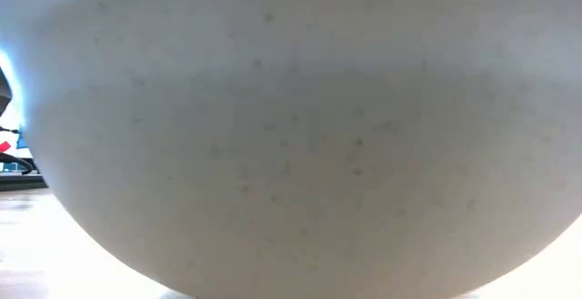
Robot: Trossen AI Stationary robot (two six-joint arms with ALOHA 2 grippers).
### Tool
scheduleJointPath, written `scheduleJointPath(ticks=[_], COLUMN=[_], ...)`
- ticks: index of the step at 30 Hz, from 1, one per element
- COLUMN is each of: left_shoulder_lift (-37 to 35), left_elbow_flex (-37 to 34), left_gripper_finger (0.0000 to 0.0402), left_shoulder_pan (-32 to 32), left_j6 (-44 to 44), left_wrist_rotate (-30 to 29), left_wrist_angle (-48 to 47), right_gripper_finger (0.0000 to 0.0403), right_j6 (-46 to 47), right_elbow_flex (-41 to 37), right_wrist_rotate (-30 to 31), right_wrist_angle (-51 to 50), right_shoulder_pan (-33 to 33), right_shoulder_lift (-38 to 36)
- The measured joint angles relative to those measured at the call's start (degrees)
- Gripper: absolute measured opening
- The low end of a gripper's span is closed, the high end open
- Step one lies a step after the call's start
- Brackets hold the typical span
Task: Nest bowls inside each other
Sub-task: Stack the white bowl on the black bowl
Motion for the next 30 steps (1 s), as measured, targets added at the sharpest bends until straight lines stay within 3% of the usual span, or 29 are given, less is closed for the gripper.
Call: scheduleJointPath(ticks=[4,8,11,14,18,24,28,30], left_shoulder_lift=[-3.4,-7.2,-10.9,-15.1,-20.4,-25.2,-26.3,-26.6], left_elbow_flex=[-0.1,-1.6,-6.1,-13.5,-28.6,-53.9,-63.3,-65.4], left_gripper_finger=[0.0164,0.0164,0.0164,0.0164,0.0164,0.0164,0.0164,0.0164], left_shoulder_pan=[-0.6,-5.7,-13.1,-22.3,-35.9,-51.8,-57.4,-58.7], left_j6=[-2.9,-4.4,-6.4,-11.2,-16.2,-15.8,-6.4,1.6], left_wrist_rotate=[-0.2,-2.6,-7.6,-17.2,-32.2,-48.9,-54.8,-56.1], left_wrist_angle=[-0.3,-2.3,-1.4,3.7,18.0,48.4,63.3,68.4], right_gripper_finger=[0.0068,0.0068,0.0068,0.0068,0.0068,0.0068,0.0068,0.0068], right_j6=[0.0,0.0,0.0,0.0,0.0,-2.1,-4.7,-5.6], right_elbow_flex=[0.0,0.0,0.0,0.0,0.0,0.0,-0.1,-0.2], right_wrist_rotate=[-0.6,-5.6,-8.0,-8.0,-7.8,-7.7,-8.7,-12.9], right_wrist_angle=[-0.1,-0.6,-0.7,-0.8,0.0,8.2,18.5,23.3], right_shoulder_pan=[0.1,1.3,3.9,7.0,10.2,12.9,13.8,14.2], right_shoulder_lift=[0.0,0.0,0.0,0.0,0.0,0.0,1.1,2.8])
